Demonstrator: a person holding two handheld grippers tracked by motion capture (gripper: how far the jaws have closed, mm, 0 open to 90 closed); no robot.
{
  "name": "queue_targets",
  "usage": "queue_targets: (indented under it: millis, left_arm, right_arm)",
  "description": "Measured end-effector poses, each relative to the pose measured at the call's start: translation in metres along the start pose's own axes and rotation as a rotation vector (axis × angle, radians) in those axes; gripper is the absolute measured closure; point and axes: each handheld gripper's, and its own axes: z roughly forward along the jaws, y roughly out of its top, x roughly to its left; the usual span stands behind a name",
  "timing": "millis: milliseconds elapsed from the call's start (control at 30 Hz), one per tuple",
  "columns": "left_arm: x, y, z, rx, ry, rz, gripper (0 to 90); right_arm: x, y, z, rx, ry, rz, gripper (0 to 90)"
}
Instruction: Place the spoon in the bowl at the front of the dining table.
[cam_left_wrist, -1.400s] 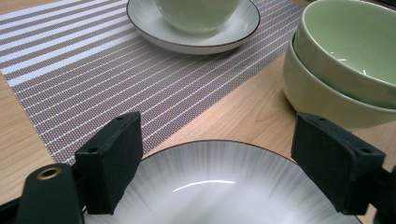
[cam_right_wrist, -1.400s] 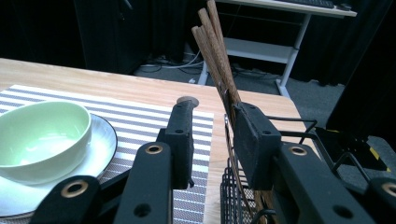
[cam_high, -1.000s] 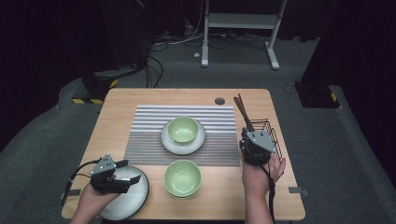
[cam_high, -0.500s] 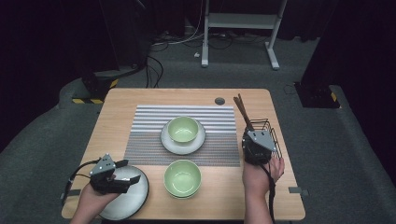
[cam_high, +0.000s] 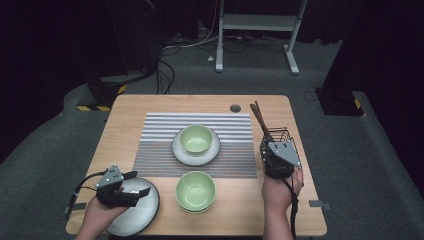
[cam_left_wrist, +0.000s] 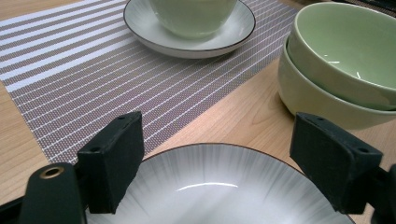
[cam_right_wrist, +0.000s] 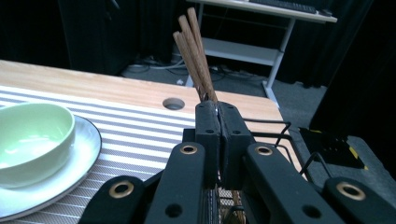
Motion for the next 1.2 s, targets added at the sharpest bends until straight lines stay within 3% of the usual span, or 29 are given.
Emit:
queue_targets:
  millis: [233, 600, 1200]
  left_arm:
    - [-0.003, 0.001, -0.001, -0.042, -0.010, 0.006, 19.2]
    - [-0.005, 0.000, -0.001, -0.052, -0.017, 0.015, 19.0]
    - [-0.004, 0.001, -0.004, -0.072, -0.020, 0.010, 19.0]
  right_arm:
    - [-0.005, 0.000, -0.012, -0.053, 0.032, 0.012, 87.9]
    - [-0.014, -0.002, -0.024, -0.101, 0.080, 0.046, 88.0]
    - [-0.017, 0.000, -0.036, -0.171, 0.076, 0.062, 88.2]
